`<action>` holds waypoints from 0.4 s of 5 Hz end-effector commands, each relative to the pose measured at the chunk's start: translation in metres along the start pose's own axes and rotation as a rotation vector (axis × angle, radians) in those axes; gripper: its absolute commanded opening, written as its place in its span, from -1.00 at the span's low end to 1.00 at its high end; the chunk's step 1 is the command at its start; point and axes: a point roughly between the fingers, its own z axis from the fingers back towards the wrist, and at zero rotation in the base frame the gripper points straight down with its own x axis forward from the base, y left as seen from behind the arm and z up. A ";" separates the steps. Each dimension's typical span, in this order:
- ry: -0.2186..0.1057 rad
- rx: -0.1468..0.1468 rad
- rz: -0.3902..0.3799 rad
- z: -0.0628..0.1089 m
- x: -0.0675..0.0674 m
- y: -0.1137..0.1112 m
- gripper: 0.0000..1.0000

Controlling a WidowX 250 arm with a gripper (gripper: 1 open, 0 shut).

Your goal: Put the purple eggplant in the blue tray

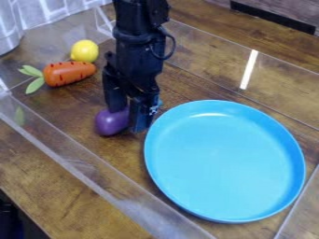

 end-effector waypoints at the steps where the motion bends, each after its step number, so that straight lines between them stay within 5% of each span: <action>1: -0.035 0.005 0.019 0.003 0.001 0.010 1.00; 2: -0.045 0.008 0.017 -0.001 0.002 0.015 1.00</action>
